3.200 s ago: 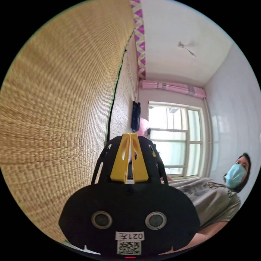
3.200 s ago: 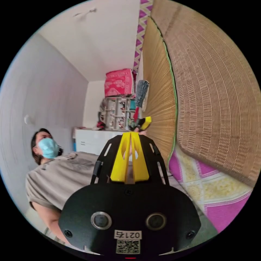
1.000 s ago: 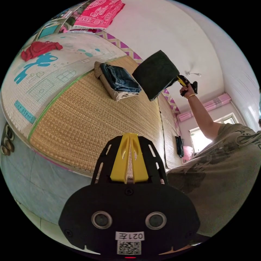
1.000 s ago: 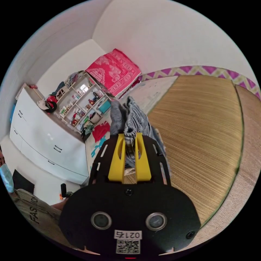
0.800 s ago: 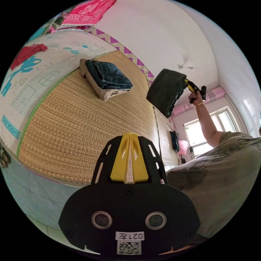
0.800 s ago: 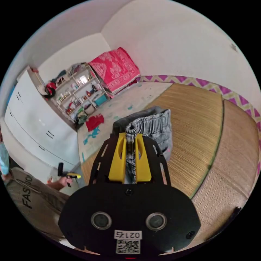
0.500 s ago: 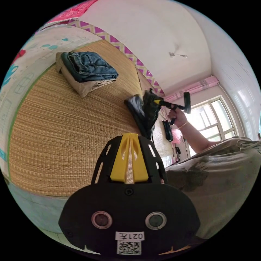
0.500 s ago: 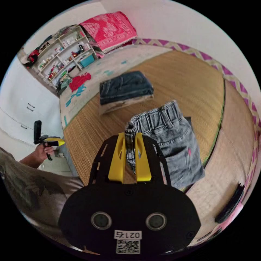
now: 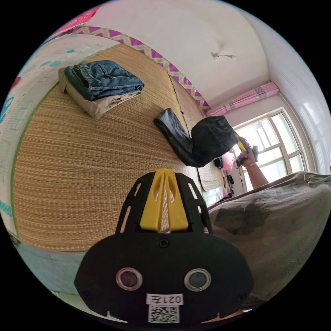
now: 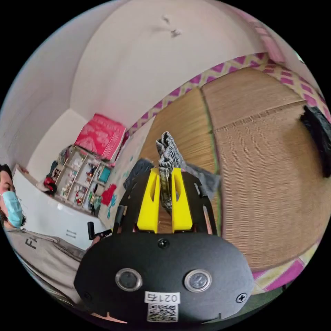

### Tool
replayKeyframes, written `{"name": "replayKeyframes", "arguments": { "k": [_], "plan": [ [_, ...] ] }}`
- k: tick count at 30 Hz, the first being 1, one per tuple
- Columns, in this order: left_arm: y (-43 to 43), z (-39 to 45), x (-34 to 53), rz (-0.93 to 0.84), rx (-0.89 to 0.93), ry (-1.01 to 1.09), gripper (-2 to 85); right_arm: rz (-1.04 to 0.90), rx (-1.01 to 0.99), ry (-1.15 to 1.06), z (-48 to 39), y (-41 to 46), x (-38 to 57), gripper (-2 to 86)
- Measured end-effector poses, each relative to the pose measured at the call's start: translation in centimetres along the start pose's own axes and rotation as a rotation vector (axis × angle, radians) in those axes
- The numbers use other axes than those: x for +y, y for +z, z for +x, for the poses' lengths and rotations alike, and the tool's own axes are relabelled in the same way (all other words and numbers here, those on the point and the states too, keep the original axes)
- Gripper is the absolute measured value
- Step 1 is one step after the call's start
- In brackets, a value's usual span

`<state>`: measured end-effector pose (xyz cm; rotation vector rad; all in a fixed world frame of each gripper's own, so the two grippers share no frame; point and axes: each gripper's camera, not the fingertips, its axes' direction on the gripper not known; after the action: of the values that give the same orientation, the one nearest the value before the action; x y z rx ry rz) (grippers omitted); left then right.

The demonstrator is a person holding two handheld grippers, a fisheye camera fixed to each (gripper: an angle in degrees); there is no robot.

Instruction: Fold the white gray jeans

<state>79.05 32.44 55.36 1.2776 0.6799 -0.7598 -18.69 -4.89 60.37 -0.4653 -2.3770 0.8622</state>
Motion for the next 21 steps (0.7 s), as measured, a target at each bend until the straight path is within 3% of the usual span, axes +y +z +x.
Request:
{"name": "replayKeyframes", "arguments": {
  "k": [6, 9, 16, 19, 21],
  "plan": [
    [6.3, 5.0, -3.7, -0.049, 0.025, 0.045, -1.0, 0.138, 0.079, 0.269, 15.9, -8.4, 0.6, 5.7],
    [9.4, 9.0, -4.9, -0.054, 0.024, 0.045, -1.0, 0.095, 0.101, 0.403, 24.3, -8.9, -0.3, 5.6],
    [16.4, 19.4, -4.3, -0.047, -0.013, 0.048, -1.0, 0.023, 0.091, 0.284, 35.6, -10.9, -3.6, 6.1],
    [18.8, 22.3, -3.0, -0.053, -0.031, 0.021, -1.0, -0.098, 0.247, 0.444, 42.2, -10.6, -2.8, 7.2],
    [19.7, 23.6, -2.3, -0.054, -0.031, 0.001, -1.0, -0.061, 0.419, 0.532, 44.9, -11.6, -1.3, 6.1]
  ]
}}
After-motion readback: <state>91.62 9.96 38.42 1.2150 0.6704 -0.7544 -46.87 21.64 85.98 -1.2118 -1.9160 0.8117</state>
